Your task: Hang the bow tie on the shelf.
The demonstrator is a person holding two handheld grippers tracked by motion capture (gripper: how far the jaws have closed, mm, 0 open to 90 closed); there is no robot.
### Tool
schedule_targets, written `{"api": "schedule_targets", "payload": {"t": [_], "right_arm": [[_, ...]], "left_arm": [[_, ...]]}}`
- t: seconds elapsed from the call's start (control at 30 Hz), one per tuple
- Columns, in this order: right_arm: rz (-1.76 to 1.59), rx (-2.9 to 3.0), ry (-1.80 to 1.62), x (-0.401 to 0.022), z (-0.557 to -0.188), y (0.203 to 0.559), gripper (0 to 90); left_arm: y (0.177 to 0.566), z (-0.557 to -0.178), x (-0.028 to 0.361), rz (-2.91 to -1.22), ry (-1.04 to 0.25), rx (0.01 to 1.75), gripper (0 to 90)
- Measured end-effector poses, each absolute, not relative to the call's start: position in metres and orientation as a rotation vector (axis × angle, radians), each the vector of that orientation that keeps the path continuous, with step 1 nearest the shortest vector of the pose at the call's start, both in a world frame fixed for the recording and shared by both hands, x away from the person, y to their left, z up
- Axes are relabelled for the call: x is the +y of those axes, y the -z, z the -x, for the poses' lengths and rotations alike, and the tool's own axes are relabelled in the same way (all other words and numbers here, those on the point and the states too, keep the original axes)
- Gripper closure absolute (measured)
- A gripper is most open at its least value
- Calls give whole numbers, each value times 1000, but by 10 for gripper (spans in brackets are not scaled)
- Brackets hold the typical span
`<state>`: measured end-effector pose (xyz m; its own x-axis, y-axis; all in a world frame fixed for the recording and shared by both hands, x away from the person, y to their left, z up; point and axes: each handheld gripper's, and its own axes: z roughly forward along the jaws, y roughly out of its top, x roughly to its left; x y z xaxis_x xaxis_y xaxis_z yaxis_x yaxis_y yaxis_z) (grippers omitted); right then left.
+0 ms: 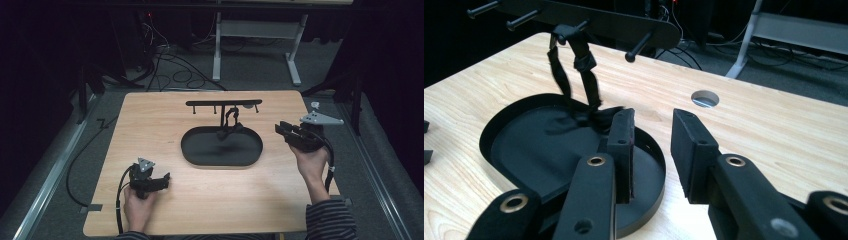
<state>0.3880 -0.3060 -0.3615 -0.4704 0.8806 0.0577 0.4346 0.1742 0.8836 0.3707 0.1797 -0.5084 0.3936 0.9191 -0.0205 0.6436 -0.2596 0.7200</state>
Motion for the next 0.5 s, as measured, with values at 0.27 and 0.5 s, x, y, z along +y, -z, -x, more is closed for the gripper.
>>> {"api": "schedule_targets", "payload": {"t": [0.27, 0.5], "right_arm": [[-1250, 1970, -1258, -313, -382, 366, 715], [-1265, 1968, -1266, -318, -375, 371, 709]], "left_arm": [[508, -371, 180, -2002, -542, 1333, 119], [508, -371, 180, -2002, -543, 1333, 119]]}}
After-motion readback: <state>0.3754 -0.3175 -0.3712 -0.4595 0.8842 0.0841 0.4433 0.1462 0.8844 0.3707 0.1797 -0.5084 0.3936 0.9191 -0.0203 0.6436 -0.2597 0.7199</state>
